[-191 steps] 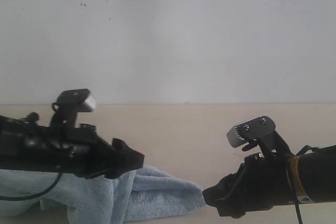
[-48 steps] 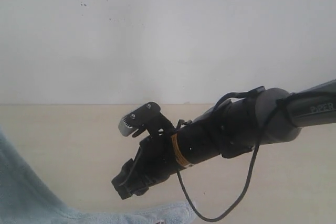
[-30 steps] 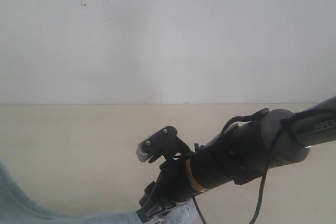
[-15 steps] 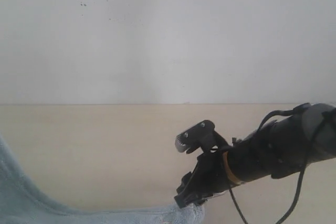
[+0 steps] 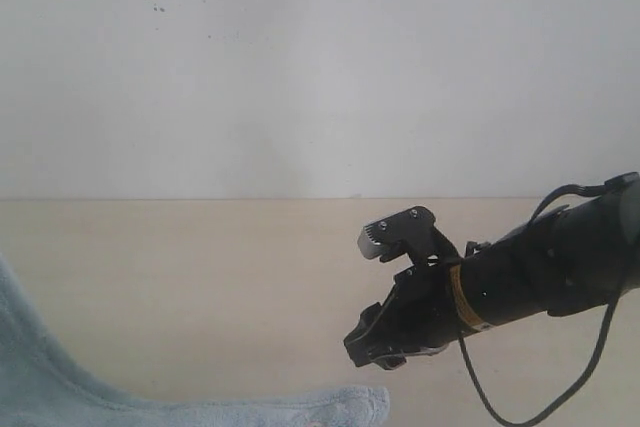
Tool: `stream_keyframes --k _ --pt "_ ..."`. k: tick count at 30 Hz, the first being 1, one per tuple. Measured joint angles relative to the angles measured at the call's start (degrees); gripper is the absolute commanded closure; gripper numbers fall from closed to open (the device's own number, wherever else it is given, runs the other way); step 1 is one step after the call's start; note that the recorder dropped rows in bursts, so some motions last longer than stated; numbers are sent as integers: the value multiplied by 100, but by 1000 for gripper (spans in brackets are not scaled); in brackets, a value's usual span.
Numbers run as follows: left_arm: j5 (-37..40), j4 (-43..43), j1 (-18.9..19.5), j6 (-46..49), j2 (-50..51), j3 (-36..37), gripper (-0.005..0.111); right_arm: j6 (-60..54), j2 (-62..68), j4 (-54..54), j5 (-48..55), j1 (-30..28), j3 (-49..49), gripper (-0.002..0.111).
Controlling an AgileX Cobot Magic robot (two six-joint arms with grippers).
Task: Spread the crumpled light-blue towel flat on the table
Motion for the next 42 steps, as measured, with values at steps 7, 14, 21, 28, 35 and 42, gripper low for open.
stream_keyframes --k 7,14,21,28,35,42 --pt "0 0 0 0 0 0 98 -54 -3 -14 48 0 449 54" --pt "0 0 0 0 0 0 98 -70 -3 -14 186 0 564 54" --pt "0 0 0 0 0 0 98 -59 249 14 -84 0 513 54" --pt "0 0 0 0 0 0 98 -14 395 16 -389 0 289 55" --pt "0 0 0 0 0 0 98 165 499 41 -637 0 253 86" --pt "0 0 0 0 0 0 98 82 88 -5 98 0 253 99"
